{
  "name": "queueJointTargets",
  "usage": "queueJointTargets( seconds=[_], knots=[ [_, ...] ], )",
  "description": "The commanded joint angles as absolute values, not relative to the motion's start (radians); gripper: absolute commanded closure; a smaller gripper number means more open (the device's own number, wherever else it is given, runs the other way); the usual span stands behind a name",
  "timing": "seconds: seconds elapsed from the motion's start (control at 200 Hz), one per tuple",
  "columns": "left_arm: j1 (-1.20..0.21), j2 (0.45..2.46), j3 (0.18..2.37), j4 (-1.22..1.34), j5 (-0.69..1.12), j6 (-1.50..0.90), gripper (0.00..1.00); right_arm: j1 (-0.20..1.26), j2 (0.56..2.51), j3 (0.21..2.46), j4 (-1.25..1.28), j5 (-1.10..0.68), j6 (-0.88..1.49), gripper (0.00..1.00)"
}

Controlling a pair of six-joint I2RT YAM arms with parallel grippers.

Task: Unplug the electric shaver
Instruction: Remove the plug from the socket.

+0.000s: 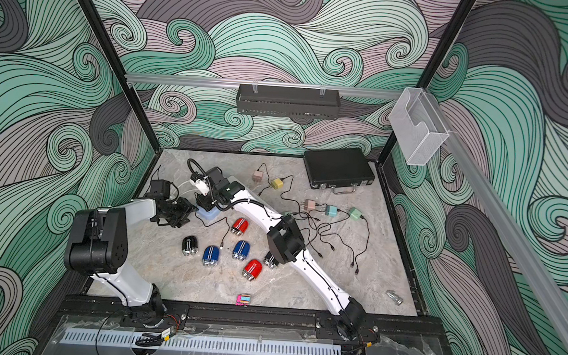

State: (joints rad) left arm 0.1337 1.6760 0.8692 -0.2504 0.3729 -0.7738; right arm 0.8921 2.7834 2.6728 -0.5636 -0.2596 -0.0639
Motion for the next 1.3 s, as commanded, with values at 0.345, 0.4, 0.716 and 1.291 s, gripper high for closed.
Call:
queueJointTargets(
  seconds=[0.345, 0.4, 0.716, 1.291],
  knots=[
    [0.12, 1.711, 0.907, -0.319, 0.328, -0.776, 0.42, 0.911, 2.756, 2.624, -0.529, -0.207, -0.142, 0.73],
    [0.119, 1.709, 0.904, -0.325, 0.322, -0.776, 0.42, 0.912, 2.745, 2.619, -0.528, -0.2, -0.146, 0.74],
    [0.113, 1.705, 0.9, -0.359, 0.287, -0.761, 0.44, 0.912, 2.683, 2.564, -0.49, -0.16, -0.158, 0.75],
    [0.096, 1.733, 0.9, -0.373, 0.261, -0.763, 0.43, 0.911, 2.602, 2.507, -0.468, -0.141, -0.164, 0.76]
  ],
)
